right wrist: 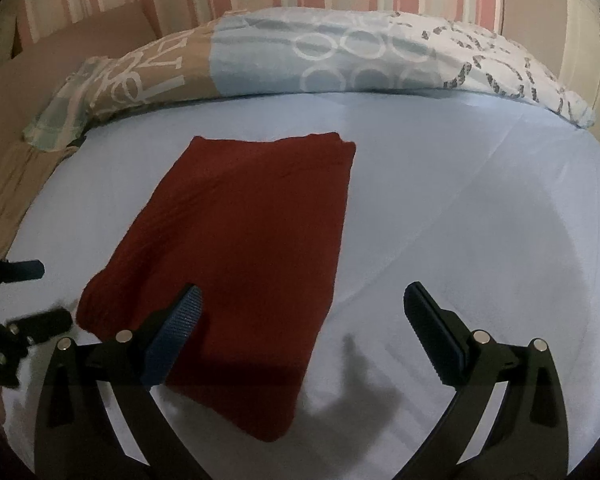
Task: Fold small clothes
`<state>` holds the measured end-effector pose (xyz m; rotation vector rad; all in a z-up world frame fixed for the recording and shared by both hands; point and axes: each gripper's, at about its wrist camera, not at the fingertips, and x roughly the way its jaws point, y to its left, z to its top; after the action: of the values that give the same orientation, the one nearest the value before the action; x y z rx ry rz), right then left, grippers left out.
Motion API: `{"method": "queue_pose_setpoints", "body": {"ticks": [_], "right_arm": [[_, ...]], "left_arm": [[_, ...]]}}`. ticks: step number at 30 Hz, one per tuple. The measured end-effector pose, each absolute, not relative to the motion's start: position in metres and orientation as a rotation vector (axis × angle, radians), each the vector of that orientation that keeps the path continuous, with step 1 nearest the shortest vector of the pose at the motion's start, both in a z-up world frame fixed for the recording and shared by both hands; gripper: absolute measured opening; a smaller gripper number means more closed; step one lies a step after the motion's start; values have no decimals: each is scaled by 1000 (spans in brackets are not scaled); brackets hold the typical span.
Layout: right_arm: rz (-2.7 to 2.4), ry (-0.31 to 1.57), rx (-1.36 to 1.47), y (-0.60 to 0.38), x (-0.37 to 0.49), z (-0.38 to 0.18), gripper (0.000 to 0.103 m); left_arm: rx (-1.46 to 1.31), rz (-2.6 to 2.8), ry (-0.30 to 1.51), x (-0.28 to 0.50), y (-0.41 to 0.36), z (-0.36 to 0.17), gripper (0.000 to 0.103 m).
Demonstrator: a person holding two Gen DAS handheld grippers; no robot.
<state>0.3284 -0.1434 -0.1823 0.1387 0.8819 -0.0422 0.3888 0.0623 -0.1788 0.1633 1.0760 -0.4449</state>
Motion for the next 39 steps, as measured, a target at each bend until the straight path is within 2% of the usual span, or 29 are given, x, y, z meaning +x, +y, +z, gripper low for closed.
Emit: {"method": "queue_pose_setpoints", "body": {"ticks": [10, 20, 21, 22, 24, 25, 29, 31, 32, 34, 39], "right_arm": [[-47, 879, 121, -148, 334, -184, 100], [1, 947, 196, -153, 372, -213, 100], [9, 950, 198, -152, 375, -216, 100], [17, 949, 201, -151, 377, -217, 100], [35, 955, 210, -150, 383, -222, 100], [49, 966, 223, -150, 385, -225, 100], [105, 1015, 271, -147, 392, -237, 98], [114, 1004, 255, -143, 390, -236, 88], [114, 1001, 241, -141, 389, -235, 85], [116, 993, 218, -139, 388, -233, 70], [121, 966, 147, -132, 384, -221, 54]], "left_arm": [[237, -438, 1183, 409, 38, -238, 102], [221, -523, 1209, 420, 40, -255, 101], [226, -530, 1203, 419, 39, -254, 98], [217, -553, 1209, 418, 39, -253, 86], [194, -603, 1217, 416, 38, -250, 69], [197, -613, 1216, 415, 36, -248, 66], [185, -624, 1223, 419, 38, -251, 65], [188, -642, 1224, 418, 39, -249, 55], [199, -639, 1217, 417, 38, -247, 53], [208, -633, 1207, 415, 38, -243, 46], [238, -572, 1166, 411, 34, -235, 38]]}}
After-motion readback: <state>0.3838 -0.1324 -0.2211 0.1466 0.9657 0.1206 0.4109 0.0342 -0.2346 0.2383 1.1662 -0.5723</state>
